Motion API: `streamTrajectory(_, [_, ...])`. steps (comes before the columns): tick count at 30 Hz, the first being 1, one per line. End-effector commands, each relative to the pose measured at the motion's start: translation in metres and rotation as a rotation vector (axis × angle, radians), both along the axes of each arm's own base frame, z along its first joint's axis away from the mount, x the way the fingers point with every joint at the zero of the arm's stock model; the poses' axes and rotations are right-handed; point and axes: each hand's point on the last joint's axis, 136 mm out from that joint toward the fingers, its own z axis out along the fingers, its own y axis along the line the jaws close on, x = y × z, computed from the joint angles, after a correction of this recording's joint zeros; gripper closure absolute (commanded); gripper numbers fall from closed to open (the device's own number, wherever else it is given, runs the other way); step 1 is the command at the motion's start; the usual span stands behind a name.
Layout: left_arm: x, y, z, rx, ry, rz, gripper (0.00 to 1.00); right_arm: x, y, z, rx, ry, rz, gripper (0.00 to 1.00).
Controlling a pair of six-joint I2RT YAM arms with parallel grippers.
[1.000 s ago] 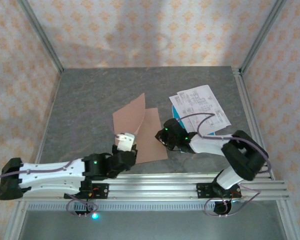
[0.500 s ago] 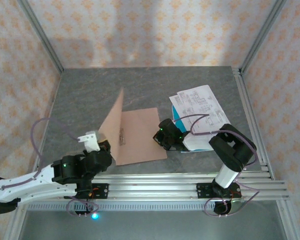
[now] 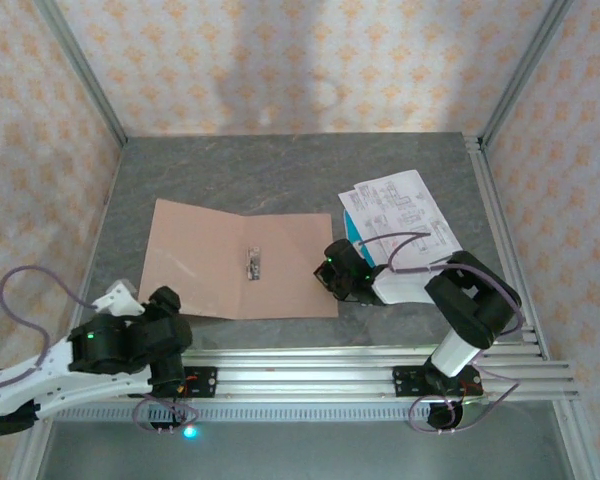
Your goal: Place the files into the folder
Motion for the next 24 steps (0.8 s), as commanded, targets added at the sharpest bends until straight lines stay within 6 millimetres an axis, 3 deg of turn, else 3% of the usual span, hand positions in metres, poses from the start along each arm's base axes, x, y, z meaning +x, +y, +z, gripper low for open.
streamTrajectory(1, [-0.001,0.023,0.036,0.01,-0.08,0.026,0.43,-0.025,-0.049,-0.041,-0.216,0.135,-0.019,1.0])
streamTrajectory(4, [0.008,0.005,0.077,0.172,-0.056,-0.077,0.44,-0.015,-0.041,-0.026,-0.217,0.092,0.037,1.0])
streamTrajectory(6, [0.02,-0.03,0.094,0.287,-0.013,-0.187,0.45,-0.006,-0.029,-0.008,-0.204,0.043,0.098,1.0])
streamTrajectory(9, [0.043,-0.101,0.094,0.335,0.077,-0.341,0.47,0.007,-0.013,0.027,-0.192,-0.037,0.181,0.93])
streamTrajectory(12, [0.07,-0.167,0.054,0.193,0.185,-0.482,0.5,0.015,-0.025,0.055,-0.229,-0.089,0.173,0.79])
streamTrajectory(15, [0.098,-0.202,0.011,0.094,0.254,-0.53,0.57,0.018,-0.065,0.061,-0.224,-0.088,0.08,0.71])
streamTrajectory(20, [0.127,-0.228,-0.038,0.199,0.393,-0.579,0.64,0.005,-0.124,0.053,-0.229,-0.032,-0.006,0.72])
streamTrajectory(24, [0.142,-0.215,-0.065,0.324,0.466,-0.554,0.53,-0.009,-0.134,0.038,-0.274,0.007,0.029,0.71])
